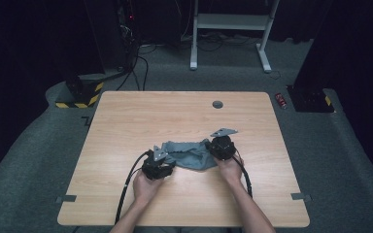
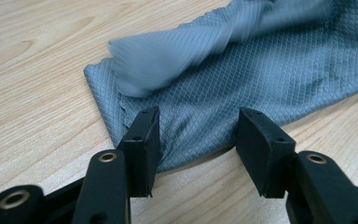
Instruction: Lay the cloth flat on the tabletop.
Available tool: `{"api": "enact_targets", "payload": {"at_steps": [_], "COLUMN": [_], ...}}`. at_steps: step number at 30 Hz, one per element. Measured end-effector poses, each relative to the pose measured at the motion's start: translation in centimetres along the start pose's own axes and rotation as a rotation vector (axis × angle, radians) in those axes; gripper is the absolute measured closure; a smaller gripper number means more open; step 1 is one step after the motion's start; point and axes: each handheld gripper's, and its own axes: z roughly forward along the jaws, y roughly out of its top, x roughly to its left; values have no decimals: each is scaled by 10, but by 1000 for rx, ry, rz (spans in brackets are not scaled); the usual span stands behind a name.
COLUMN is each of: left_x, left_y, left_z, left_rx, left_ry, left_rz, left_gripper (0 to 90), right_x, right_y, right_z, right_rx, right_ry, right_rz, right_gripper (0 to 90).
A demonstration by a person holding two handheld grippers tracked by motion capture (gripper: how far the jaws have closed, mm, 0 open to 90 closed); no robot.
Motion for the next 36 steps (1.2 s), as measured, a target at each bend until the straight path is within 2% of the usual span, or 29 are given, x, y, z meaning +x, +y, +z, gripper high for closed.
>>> {"api": "enact_targets", "payload": {"at_steps": [1,3,4,8,10,11,13,15,16,17,19,20,22,24,25,27,29,30,31,32,35,36], "left_x": [0,-1,0,-1,0,0,1,1,1,1,0,0,1,1,3,4,7,11,11,14,14,14], "left_y": [0,0,0,0,0,0,-1,0,0,-1,0,0,0,0,1,4,12,22,22,33,48,48], "left_z": [0,0,0,0,0,-1,-1,-1,-1,-1,-1,-1,-1,0,0,0,-1,-3,-3,-5,-2,-2], "left_rx": [0,-2,1,-3,-5,-6,-5,-4,-4,-4,-5,-4,-2,-4,-5,-4,-10,-23,-23,-43,-32,-32], "left_ry": [1,-1,2,-1,-3,-4,-2,-4,-4,-2,0,-3,-4,-8,-12,-15,-14,-23,-23,-47,-75,-75], "left_rz": [-1,8,19,9,1,-1,-4,-4,-4,-1,0,1,2,-11,-34,-47,-69,-93,-93,-136,-146,-146], "left_gripper": [507,519,524,540,543,553,564,565,564,563,553,531,508,491,470,464,444,436,430,425,401,398], "right_x": [-10,-16,-17,-18,-17,-15,-8,2,2,9,11,11,11,11,15,17,24,34,34,44,57,57], "right_y": [1,2,2,0,-1,0,3,6,6,7,5,4,1,1,2,2,2,-1,-1,-7,-16,-16], "right_z": [0,0,0,6,9,4,-4,-6,-6,-2,7,13,19,19,10,7,-2,-8,-8,-12,-12,-12], "right_rx": [18,20,18,39,56,25,-20,-25,-25,1,39,73,103,96,67,56,29,14,14,3,2,2], "right_ry": [-29,-40,-47,-57,-62,-36,0,32,32,40,42,40,43,42,49,53,72,76,76,91,111,111], "right_rz": [6,21,23,32,44,49,29,-10,-10,-48,-58,-54,-55,-66,-91,-99,-136,-194,-194,-234,-269,-269], "right_gripper": [891,891,891,880,792,735,682,646,646,638,657,714,849,878,887,888,887,886,886,885,883,883]}}
